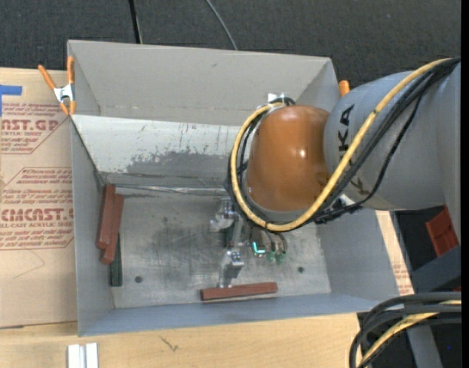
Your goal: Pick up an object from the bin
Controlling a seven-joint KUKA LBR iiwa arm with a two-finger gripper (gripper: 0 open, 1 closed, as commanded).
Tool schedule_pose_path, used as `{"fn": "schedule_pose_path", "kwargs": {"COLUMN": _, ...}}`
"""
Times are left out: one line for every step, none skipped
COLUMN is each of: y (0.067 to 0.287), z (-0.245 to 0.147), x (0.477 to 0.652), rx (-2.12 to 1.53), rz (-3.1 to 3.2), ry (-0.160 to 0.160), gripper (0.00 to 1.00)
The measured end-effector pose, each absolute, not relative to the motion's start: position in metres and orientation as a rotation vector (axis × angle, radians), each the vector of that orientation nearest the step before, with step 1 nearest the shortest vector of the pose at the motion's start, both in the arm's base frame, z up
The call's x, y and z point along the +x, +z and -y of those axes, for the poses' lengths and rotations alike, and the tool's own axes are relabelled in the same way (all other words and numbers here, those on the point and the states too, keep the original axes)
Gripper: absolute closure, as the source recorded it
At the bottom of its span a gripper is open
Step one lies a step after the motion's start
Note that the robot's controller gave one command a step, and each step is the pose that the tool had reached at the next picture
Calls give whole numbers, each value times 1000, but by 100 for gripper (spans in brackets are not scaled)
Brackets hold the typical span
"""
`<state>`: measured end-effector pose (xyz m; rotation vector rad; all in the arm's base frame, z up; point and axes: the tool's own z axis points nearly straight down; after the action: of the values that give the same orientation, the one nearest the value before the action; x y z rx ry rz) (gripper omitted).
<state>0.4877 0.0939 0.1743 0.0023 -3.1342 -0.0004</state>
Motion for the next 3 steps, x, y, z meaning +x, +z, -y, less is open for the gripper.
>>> {"fn": "schedule_pose_path", "kwargs": {"y": 177, "z": -94, "x": 490, "rx": 1, "rz": 3141, "ry": -2, "gripper": 0}}
{"fn": "schedule_pose_path", "kwargs": {"y": 77, "z": -40, "x": 496, "rx": 176, "rz": 3158, "ry": -9, "gripper": 100}}
{"fn": "schedule_pose_path", "kwargs": {"y": 77, "z": -39, "x": 498, "rx": 173, "rz": 3171, "ry": -7, "gripper": 0}}
